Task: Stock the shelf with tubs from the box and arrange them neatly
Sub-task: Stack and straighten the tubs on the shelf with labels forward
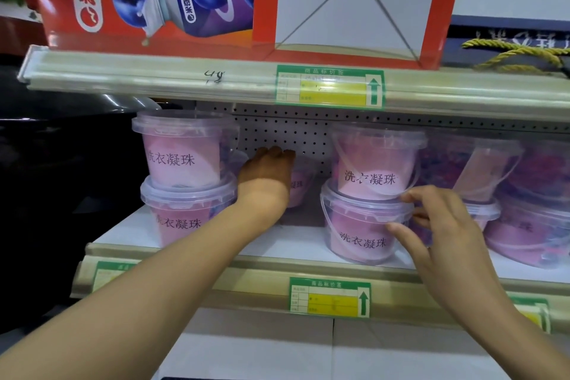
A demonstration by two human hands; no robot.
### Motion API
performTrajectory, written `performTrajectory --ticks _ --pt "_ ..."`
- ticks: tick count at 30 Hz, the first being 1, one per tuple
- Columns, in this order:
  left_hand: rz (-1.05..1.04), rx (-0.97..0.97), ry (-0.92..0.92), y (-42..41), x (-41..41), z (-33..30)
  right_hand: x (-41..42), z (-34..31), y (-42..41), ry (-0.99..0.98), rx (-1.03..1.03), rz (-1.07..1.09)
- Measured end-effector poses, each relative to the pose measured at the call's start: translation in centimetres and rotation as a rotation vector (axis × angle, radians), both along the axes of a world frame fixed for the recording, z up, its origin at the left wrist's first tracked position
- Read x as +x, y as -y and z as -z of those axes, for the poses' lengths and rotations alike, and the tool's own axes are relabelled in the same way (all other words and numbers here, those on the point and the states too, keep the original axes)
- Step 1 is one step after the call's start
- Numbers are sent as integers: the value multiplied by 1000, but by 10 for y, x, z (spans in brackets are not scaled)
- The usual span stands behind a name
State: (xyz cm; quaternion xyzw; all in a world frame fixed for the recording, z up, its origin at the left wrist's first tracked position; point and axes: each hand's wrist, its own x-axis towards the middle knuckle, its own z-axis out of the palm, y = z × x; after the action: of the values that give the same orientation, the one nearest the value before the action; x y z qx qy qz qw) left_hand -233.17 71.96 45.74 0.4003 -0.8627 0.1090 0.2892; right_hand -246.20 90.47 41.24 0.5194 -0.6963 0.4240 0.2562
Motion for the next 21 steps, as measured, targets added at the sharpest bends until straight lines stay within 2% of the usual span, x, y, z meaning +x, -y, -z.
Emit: performTrajectory --ticks 5,9,14,21 --pt "163 24 -189 -34 44 16 10 -1 4 13 -8 -47" --pt "397 -31 -311 -58 89 34 27 -1 20 8 -5 -75" --pt "269 -124 -434 -57 136 45 51 -2 37 -18 -17 -98" --pt "141 -81 -533 -34 158 51 74 -2 56 -18 -11 -77"
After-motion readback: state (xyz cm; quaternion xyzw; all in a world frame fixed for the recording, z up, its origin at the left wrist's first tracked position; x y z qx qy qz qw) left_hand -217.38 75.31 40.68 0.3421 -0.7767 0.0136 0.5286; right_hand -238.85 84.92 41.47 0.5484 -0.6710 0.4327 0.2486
